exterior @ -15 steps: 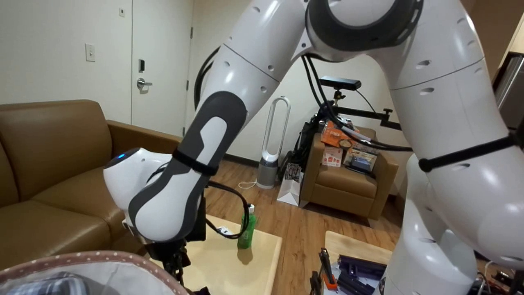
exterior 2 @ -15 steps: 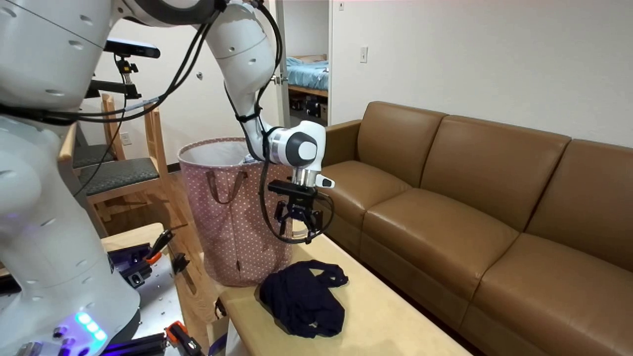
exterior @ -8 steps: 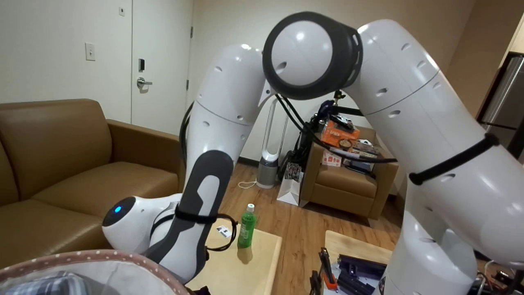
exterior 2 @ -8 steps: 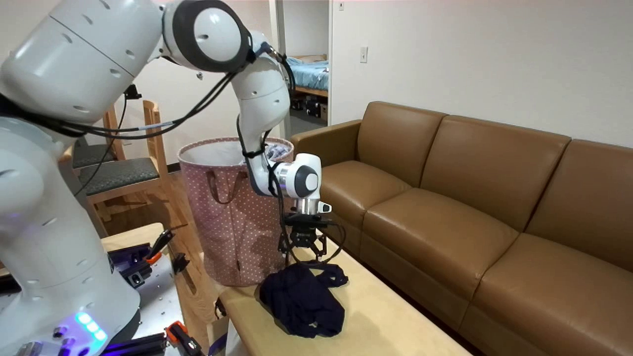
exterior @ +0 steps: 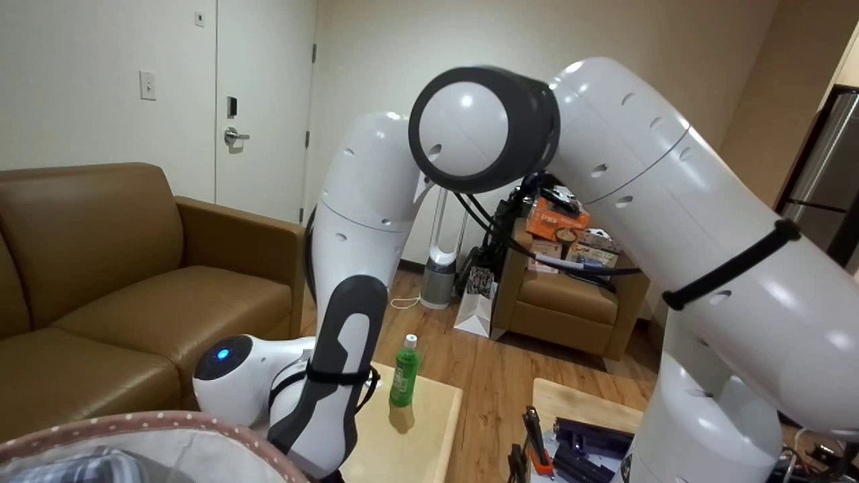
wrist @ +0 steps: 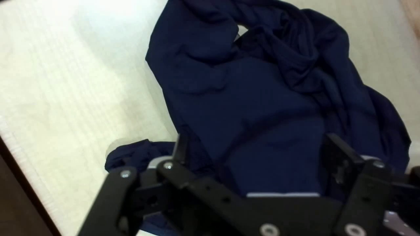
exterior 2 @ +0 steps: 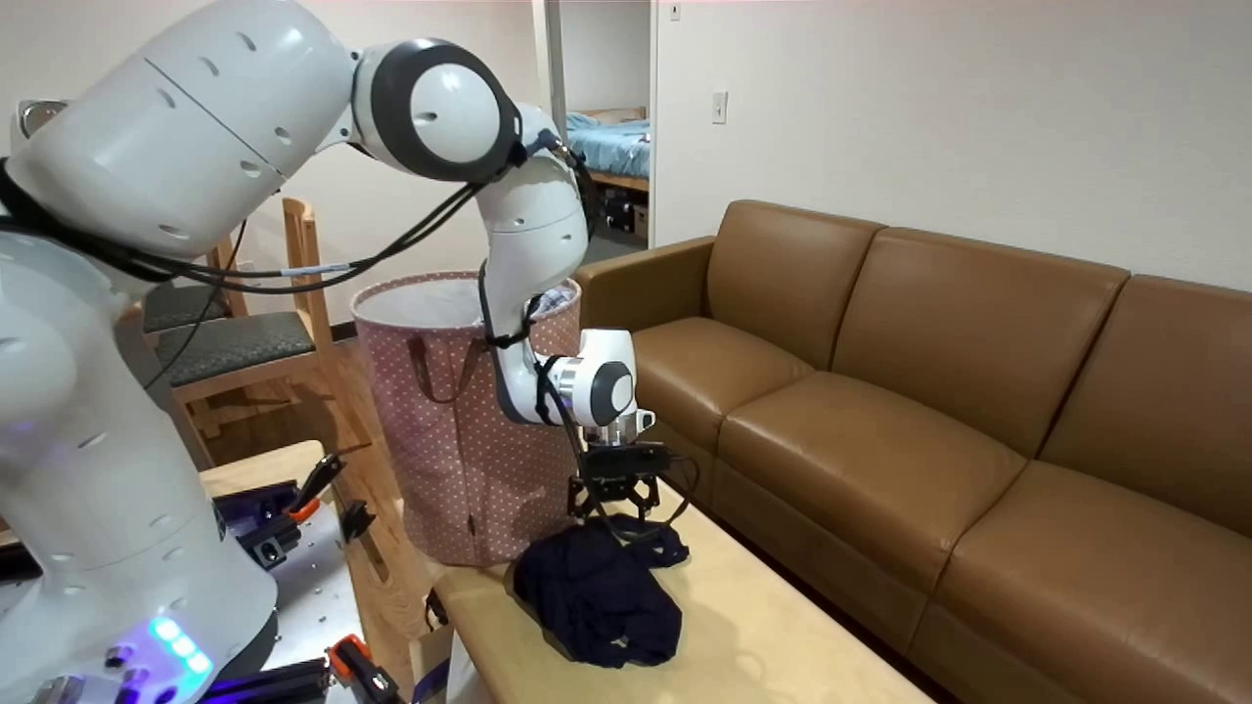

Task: Put the tank top in the laundry bag

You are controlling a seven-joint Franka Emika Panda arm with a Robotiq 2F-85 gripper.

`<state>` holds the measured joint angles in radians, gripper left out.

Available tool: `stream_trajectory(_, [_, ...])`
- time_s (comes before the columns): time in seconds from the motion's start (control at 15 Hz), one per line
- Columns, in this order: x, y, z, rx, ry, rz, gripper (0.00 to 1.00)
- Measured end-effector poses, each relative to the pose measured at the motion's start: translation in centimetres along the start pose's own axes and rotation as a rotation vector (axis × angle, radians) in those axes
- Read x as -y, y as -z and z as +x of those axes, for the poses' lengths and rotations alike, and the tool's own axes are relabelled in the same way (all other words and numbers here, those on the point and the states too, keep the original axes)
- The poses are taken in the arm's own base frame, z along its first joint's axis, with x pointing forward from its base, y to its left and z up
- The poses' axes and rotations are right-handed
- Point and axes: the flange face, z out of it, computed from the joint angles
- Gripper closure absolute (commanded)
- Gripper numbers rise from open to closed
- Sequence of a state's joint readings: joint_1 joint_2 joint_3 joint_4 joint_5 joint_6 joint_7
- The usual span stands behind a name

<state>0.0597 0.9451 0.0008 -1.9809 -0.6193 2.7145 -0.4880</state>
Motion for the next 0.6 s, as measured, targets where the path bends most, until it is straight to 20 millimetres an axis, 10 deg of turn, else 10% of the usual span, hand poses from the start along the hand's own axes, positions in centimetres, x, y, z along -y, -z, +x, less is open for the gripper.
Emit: stream_trajectory(0.6, [1.2, -3.0, 2.1, -0.133, 0.074, 0.122, 0.0])
